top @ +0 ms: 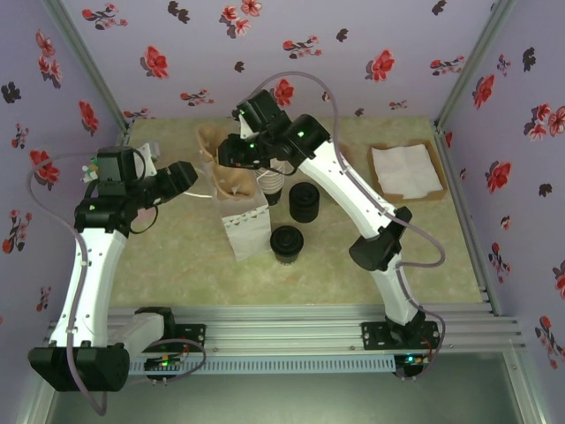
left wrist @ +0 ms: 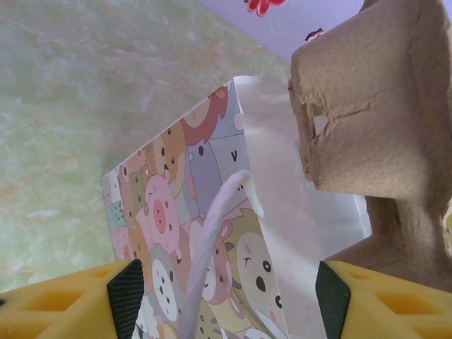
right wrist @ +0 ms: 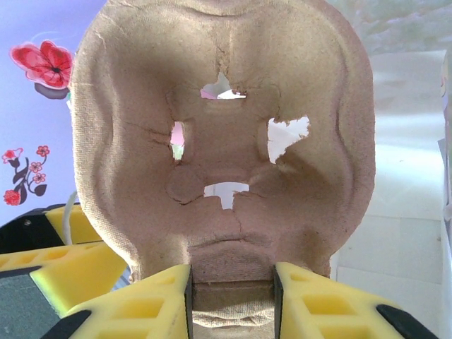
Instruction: Pack the takeout coffee
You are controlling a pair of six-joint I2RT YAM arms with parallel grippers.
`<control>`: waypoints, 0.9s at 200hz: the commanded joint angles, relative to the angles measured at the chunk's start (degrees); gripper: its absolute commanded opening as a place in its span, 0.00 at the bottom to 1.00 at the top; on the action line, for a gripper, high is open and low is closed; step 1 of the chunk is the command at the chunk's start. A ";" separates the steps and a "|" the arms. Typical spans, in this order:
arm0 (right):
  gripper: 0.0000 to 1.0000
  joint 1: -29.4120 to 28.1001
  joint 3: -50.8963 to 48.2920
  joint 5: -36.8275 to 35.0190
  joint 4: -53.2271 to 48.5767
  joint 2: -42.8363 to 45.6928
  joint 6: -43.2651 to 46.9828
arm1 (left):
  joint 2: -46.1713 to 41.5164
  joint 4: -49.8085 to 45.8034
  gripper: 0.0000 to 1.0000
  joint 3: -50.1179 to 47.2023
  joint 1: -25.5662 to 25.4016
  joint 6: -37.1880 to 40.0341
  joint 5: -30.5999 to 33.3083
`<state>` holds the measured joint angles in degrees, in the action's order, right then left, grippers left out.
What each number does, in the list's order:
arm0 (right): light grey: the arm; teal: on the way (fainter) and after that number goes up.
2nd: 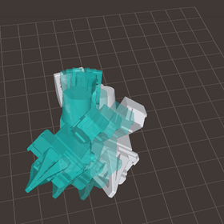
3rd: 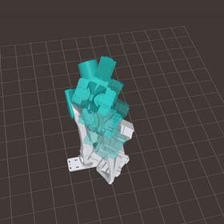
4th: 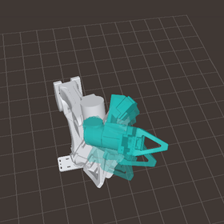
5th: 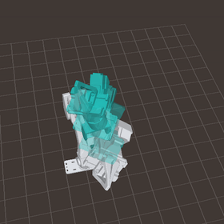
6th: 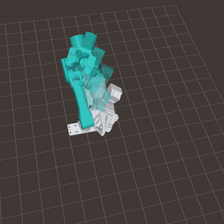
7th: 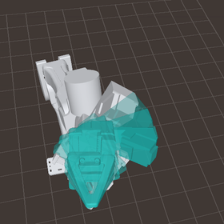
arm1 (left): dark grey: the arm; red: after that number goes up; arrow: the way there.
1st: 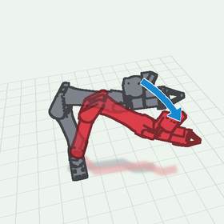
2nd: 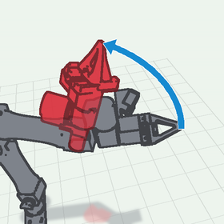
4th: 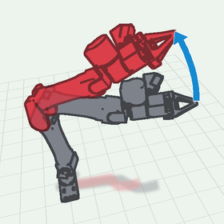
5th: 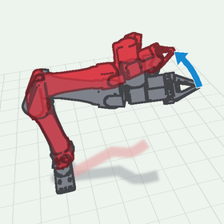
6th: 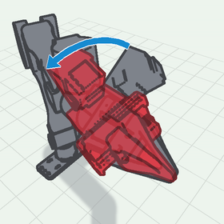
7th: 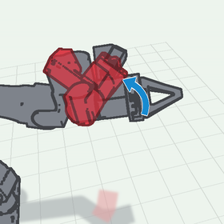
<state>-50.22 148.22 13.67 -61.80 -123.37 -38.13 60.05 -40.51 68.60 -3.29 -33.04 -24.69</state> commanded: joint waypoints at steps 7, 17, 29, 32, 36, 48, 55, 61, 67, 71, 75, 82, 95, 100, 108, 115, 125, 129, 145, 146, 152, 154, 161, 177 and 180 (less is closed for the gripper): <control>0.31 -0.71 -0.03 -4.53 -2.18 1.12 0.49 | -0.38 1.29 0.64 -0.64 0.54 -0.30 -1.16; 0.31 -0.81 -0.21 -4.96 -2.47 1.17 0.61 | -0.38 1.27 0.61 -0.66 0.53 -0.31 -1.29; 0.31 -0.82 -0.44 -5.43 -2.69 1.10 0.81 | -0.44 1.27 0.58 -0.81 0.51 -0.30 -1.46; 0.31 -0.77 -0.41 -5.62 -2.82 1.05 0.78 | -0.46 1.31 0.58 -0.90 0.50 -0.34 -1.45; 0.31 -0.83 -0.44 -5.75 -2.95 1.01 0.88 | -0.53 1.31 0.57 -0.92 0.52 -0.33 -1.45; 0.31 -0.96 -0.48 -6.30 -3.38 0.97 1.00 | -0.64 1.31 0.54 -1.22 0.52 -0.34 -1.50; 0.31 -1.09 -0.55 -6.54 -3.56 0.96 1.14 | -0.72 1.31 0.53 -1.27 0.48 -0.35 -1.44; 0.31 -1.17 -0.58 -6.63 -3.67 1.02 1.15 | -0.71 1.38 0.52 -1.45 0.48 -0.30 -1.47; 0.31 -1.23 -0.67 -6.79 -3.84 1.02 1.28 | -0.81 1.39 0.51 -1.48 0.48 -0.43 -1.48; 0.31 -1.34 -0.66 -6.95 -3.98 1.01 1.27 | -0.81 1.41 0.51 -1.57 0.52 -0.44 -1.46; 0.31 -1.37 -0.76 -7.14 -4.07 1.03 1.31 | -0.81 1.48 0.50 -1.56 0.54 -0.42 -1.47; 0.31 -1.51 -0.84 -7.42 -4.16 1.03 1.39 | -0.78 1.48 0.50 -1.72 0.48 -0.45 -1.42; 0.31 -1.76 -1.17 -7.45 -4.25 0.88 1.47 | -0.81 1.57 0.50 -1.81 0.52 -0.39 -1.47; 0.31 -1.82 -1.19 -7.44 -4.21 0.81 1.54 | -0.81 1.59 0.49 -1.80 0.48 -0.48 -1.54; 0.31 -2.02 -1.18 -7.27 -4.21 0.73 1.60 | -0.81 1.64 0.49 -1.93 0.51 -0.41 -1.51; 0.31 -2.10 -1.18 -7.18 -4.22 0.72 1.72 | -0.81 1.64 0.49 -1.90 0.48 -0.36 -1.50; 0.31 -2.38 -1.18 -7.17 -4.20 0.72 1.78 | -0.82 1.63 0.49 -1.89 0.55 -0.44 -1.53; 0.31 -2.49 -1.19 -7.24 -4.18 0.74 1.88 | -0.81 1.65 0.49 -2.03 0.48 -0.40 -1.59; 0.31 -2.86 -1.23 -7.60 -4.03 0.85 2.07 | -0.81 1.73 0.48 -2.07 0.48 -0.41 -1.54; 0.31 -2.91 -1.20 -7.65 -4.03 0.85 2.08 | -0.77 1.74 0.48 -2.07 0.48 -0.43 -1.52; 0.31 -3.00 -1.19 -7.84 -4.03 1.04 2.21 | -0.73 1.76 0.48 -2.15 0.48 -0.47 -1.51; 0.31 -3.08 -1.18 -7.91 -4.10 1.03 2.25 | -0.79 1.80 0.48 -2.20 0.52 -0.48 -1.55; 0.31 -3.14 -1.18 -8.04 -4.16 1.13 2.26 | -0.78 1.84 0.47 -2.31 0.52 -0.46 -1.55; 0.31 -3.22 -1.44 -8.04 -4.47 1.11 2.36 | -0.73 1.99 0.46 -2.56 0.49 -0.60 -1.51; 0.31 -3.22 -1.59 -8.05 -4.42 1.14 2.42 | -0.73 2.08 0.46 -2.51 0.49 -0.60 -1.61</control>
<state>-52.90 147.15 7.22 -65.52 -123.37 -37.06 60.03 -39.66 67.20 -3.29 -33.47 -25.15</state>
